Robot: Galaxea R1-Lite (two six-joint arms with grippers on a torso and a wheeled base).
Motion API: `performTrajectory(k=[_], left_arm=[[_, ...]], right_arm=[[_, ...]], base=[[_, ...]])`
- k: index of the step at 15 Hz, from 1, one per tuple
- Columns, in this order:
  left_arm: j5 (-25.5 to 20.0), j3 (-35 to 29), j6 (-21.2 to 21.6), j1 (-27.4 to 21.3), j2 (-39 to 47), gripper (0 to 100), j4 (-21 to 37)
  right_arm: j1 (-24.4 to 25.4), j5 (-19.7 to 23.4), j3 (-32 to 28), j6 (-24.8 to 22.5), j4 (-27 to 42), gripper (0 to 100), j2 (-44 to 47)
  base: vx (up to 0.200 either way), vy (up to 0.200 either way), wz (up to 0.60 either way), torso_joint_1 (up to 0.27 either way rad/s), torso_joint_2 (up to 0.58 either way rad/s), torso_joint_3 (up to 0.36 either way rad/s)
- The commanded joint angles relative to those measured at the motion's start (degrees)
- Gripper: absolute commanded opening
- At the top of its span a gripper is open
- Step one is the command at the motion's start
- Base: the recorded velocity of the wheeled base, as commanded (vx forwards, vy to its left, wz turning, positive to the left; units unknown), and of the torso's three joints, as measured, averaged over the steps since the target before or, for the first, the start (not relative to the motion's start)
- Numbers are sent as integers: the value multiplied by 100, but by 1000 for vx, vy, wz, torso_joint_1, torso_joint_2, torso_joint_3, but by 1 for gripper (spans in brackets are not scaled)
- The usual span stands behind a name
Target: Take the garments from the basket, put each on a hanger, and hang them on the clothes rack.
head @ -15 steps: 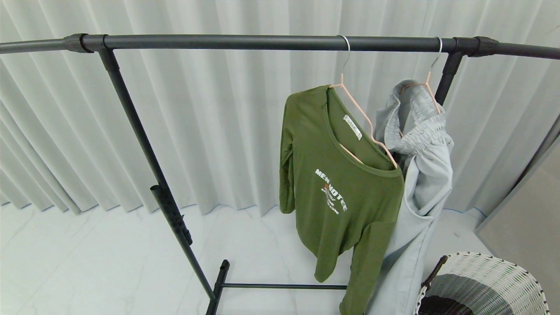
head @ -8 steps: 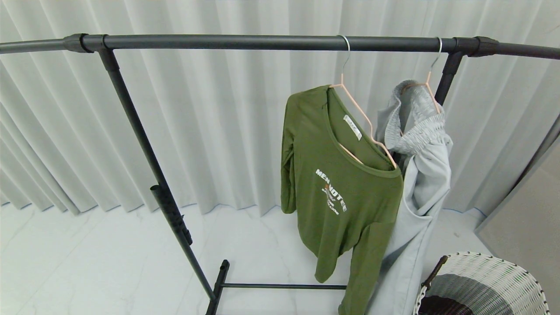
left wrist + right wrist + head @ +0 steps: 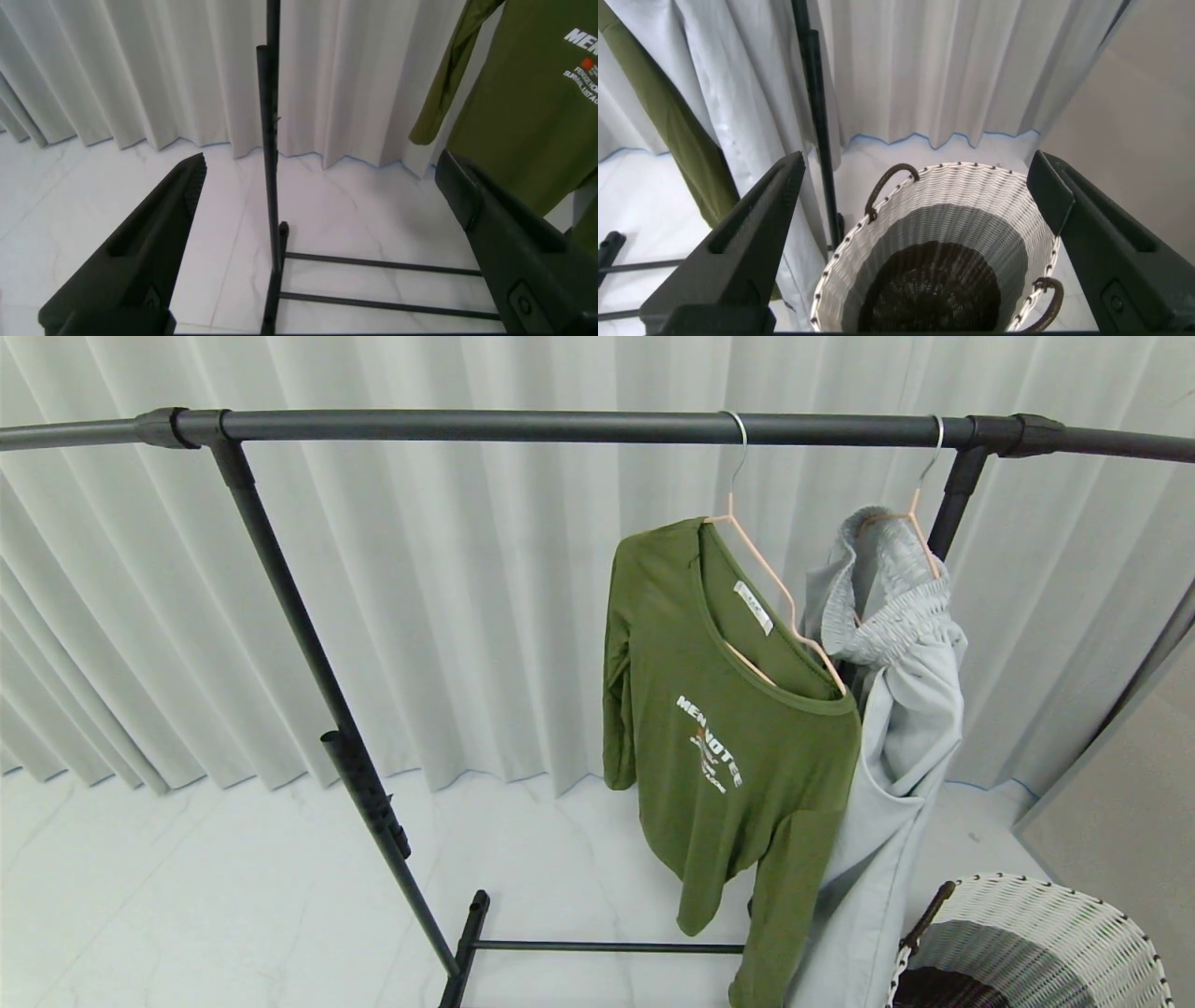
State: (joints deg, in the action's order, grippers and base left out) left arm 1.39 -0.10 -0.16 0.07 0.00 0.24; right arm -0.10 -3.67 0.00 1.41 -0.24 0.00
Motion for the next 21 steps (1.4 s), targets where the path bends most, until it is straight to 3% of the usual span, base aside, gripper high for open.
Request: performTrajectory(k=[1,21], left_arm=[[2,1,-11,1,0,100,2],[2,1,-2,1,0,100,2]], right_arm=[[1,-2,0,-1,-2,100,9],[10,-2,0,17,-2,100,9]], base=[[0,0,0,0,0,0],[0,0,0,0,0,0]])
